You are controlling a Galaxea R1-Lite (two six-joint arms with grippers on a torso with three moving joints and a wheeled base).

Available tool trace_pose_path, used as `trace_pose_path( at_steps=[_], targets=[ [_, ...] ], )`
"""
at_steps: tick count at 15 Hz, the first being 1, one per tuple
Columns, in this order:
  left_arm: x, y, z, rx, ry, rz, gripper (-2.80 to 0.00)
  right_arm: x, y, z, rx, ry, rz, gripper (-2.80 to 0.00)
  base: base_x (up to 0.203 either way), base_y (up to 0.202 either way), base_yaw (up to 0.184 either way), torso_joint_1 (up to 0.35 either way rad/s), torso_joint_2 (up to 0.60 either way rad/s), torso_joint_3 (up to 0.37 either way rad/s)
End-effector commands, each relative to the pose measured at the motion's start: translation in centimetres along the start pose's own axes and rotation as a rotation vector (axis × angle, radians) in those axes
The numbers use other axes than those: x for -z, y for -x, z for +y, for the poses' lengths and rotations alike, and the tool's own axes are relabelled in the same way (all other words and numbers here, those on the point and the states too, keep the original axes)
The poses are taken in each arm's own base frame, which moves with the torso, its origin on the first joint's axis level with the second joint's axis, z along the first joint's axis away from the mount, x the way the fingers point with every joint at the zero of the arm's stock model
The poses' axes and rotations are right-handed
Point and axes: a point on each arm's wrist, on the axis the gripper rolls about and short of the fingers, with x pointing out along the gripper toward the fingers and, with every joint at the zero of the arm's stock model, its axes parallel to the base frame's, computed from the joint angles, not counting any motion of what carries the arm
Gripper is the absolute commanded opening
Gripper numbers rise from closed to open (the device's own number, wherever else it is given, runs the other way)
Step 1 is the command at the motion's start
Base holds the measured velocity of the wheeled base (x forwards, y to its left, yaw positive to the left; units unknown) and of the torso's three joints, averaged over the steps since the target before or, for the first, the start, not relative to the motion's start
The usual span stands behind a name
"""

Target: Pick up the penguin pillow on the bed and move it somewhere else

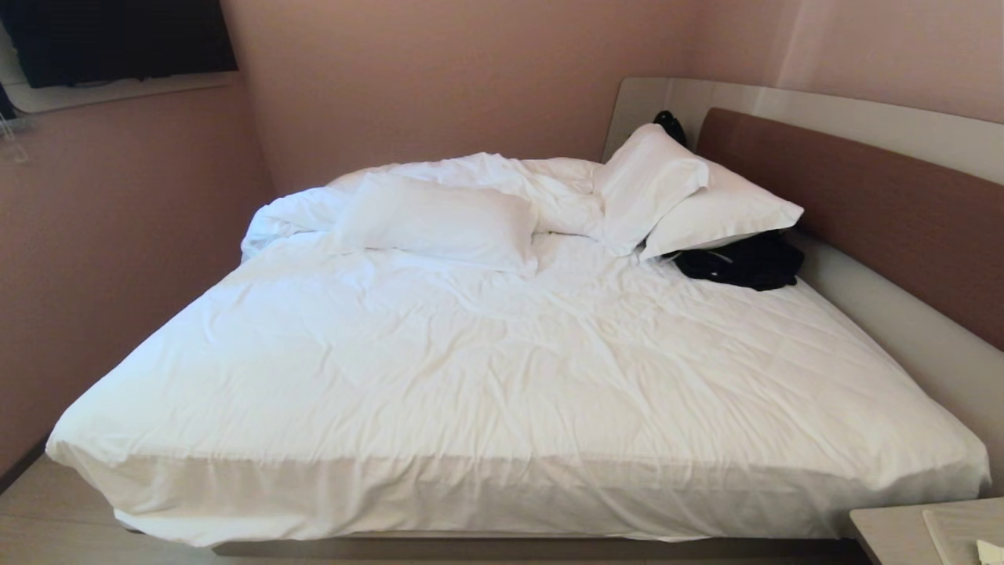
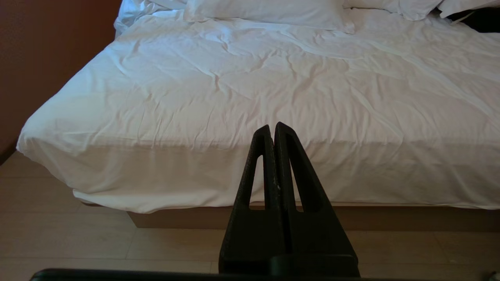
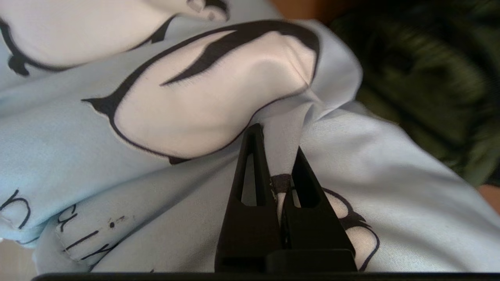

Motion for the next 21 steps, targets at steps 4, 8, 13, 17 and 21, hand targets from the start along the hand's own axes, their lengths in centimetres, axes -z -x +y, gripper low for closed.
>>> trace_pose_path(
  at_steps=[4,8,13,17,21],
  targets=[
    [0.0,0.0,0.0,0.000,0.000,-0.001,-2.80,1.5,-0.7,1.5,-0.056,0.025,0.055,-2.80,0.000,0.000,0.000,0.000,0.00,0.000],
    [0.0,0.0,0.0,0.000,0.000,-0.001,-2.80,2.1,-1.2,1.9,-0.070,0.028,0.083,-2.80,0.000,0.000,0.000,0.000,0.00,0.000],
    [0.0,0.0,0.0,0.000,0.000,-0.001,-2.80,2.4,-2.0,2.1,-0.076,0.031,0.100,-2.80,0.000,0.000,0.000,0.000,0.00,0.000],
    [0.0,0.0,0.0,0.000,0.000,-0.001,-2.80,2.5,-2.1,2.1,-0.079,0.031,0.105,-2.80,0.000,0.000,0.000,0.000,0.00,0.000],
    [0.0,0.0,0.0,0.000,0.000,-0.001,-2.80,2.6,-2.3,2.2,-0.082,0.031,0.107,-2.80,0.000,0.000,0.000,0.000,0.00,0.000]
  ],
)
